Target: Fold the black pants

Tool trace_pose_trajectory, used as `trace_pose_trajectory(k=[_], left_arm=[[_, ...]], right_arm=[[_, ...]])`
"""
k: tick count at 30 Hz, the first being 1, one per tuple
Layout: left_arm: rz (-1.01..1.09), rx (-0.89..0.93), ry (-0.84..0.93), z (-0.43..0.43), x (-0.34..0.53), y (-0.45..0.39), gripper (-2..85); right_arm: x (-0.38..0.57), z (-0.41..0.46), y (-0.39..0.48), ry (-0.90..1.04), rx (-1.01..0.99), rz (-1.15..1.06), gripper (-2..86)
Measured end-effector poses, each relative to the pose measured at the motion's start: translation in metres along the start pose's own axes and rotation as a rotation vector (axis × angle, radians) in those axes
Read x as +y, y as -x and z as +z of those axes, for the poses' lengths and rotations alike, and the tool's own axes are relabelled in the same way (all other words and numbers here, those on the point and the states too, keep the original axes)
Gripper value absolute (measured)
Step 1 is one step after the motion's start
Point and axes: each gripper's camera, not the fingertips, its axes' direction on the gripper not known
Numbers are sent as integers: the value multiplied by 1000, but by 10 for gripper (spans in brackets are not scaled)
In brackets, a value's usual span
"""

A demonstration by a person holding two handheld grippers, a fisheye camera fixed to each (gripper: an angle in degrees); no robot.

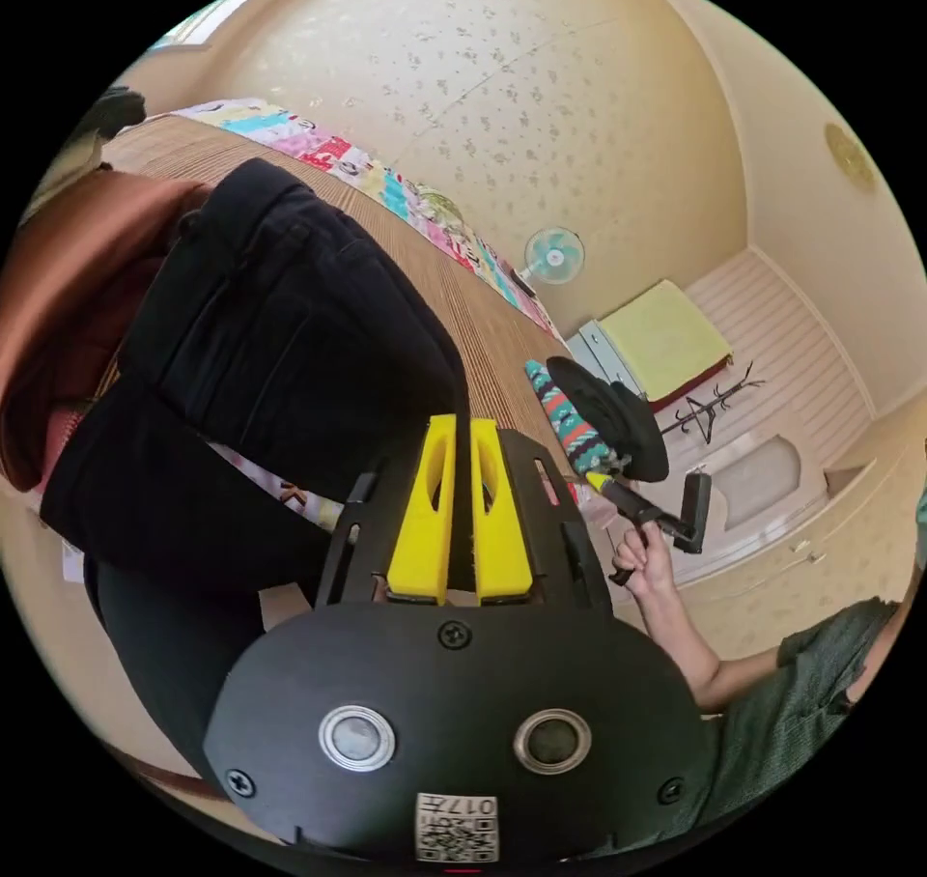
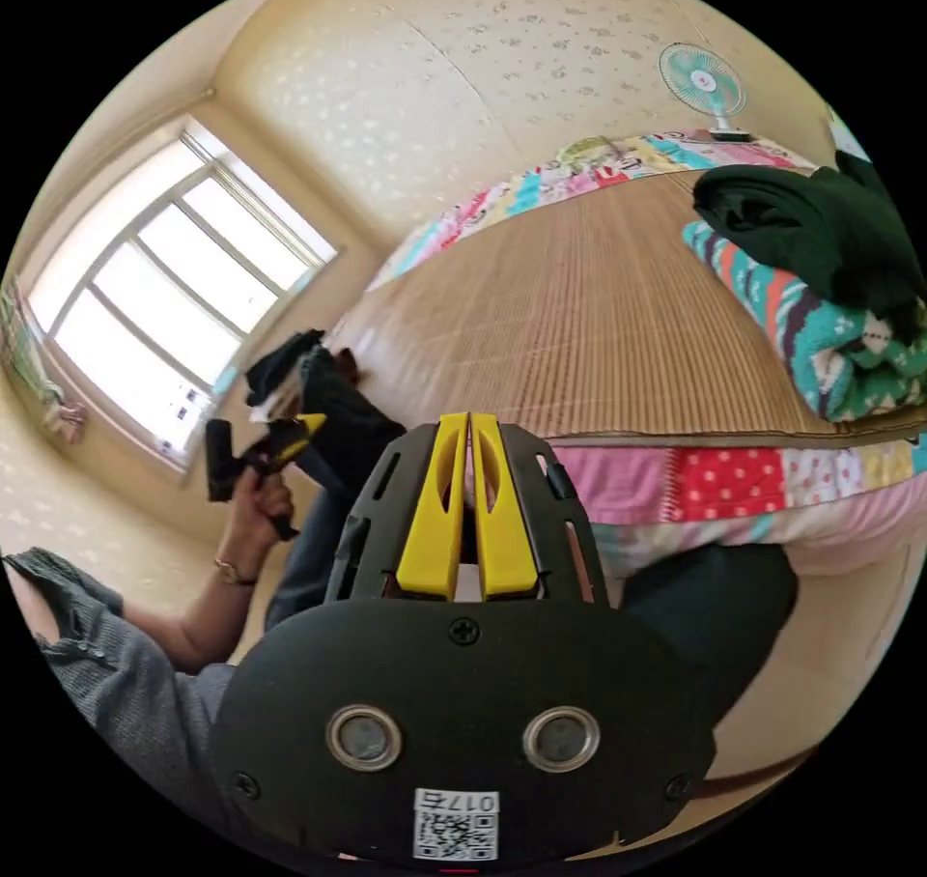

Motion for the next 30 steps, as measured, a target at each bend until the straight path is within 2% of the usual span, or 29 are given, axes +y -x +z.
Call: trace_pose_trajectory(k=[5, 8, 10, 14, 15, 17, 20, 22, 26, 30], left_arm=[[134, -6, 118, 25, 24, -42, 9], [144, -10, 161, 34, 41, -53, 9], [161, -32, 131, 20, 47, -54, 8], [115, 266, 69, -18, 52, -24, 7], [89, 313, 35, -29, 54, -14, 7], [83, 354, 7, -45, 54, -6, 8], [170, 280, -15, -68, 47, -18, 15], [215, 315, -58, -86, 40, -23, 23], [180, 513, -143, -116, 21, -7, 37], [148, 663, -146, -121, 14, 5, 40]], right_arm=[[-37, 53, 26, 193, -260, -144, 128], [-44, 103, 23, 362, -326, -160, 117], [-38, 118, -1, 414, -309, -50, 73], [-13, 83, -83, 291, -734, 101, 27], [-5, 69, -105, 225, -886, 140, 20], [2, 47, -133, 164, -1027, 169, 13], [1, 0, -146, 130, -957, 69, 7], [-2, -29, -148, 98, -959, 24, 5], [-4, -83, -166, -32, -1167, -2, 4], [-4, -127, -165, -67, -1231, -88, 3]])
